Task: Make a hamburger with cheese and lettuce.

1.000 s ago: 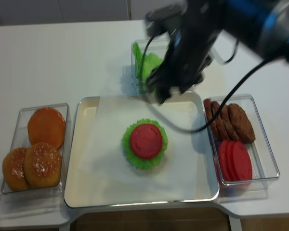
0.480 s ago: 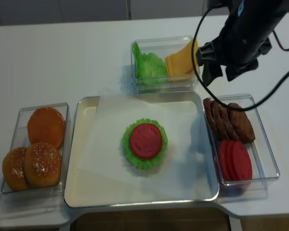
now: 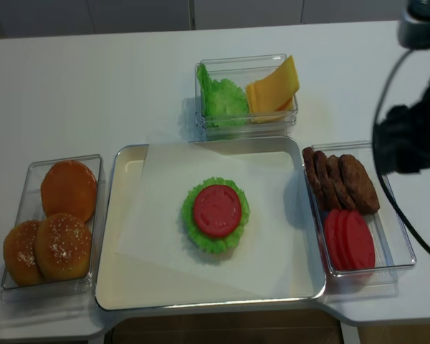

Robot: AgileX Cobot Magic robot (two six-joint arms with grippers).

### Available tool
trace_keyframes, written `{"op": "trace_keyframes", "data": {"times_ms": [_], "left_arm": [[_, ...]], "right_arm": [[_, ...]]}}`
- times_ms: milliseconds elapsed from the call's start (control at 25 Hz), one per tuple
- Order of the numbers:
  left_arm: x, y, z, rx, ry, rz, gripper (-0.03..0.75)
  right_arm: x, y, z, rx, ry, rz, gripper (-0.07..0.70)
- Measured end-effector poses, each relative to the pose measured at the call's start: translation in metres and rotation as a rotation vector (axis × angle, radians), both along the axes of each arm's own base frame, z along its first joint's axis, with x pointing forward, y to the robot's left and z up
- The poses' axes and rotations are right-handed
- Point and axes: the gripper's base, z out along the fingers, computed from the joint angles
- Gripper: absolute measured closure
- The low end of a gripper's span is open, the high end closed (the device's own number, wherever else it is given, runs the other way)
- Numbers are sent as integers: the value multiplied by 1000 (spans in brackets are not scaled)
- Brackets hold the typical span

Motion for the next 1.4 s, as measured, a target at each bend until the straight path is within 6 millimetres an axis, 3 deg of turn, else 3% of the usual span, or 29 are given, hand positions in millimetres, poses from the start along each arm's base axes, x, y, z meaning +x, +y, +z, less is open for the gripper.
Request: {"op": "trace_keyframes", "data": {"times_ms": [320, 720, 1120, 1400], "left_arm": [[0, 0, 0, 0, 0, 0, 358], [0, 0, 0, 0, 0, 0, 358], [0, 0, 0, 0, 0, 0, 358], [0, 0, 0, 0, 0, 0, 358]], "right_arm": [[-77, -15, 1, 32, -109, -32, 163], [-159, -30, -27, 59, -251, -40, 164], [-210, -40, -56, 74, -418, -15, 164], [-220, -42, -76, 90, -497, -18, 164]]}}
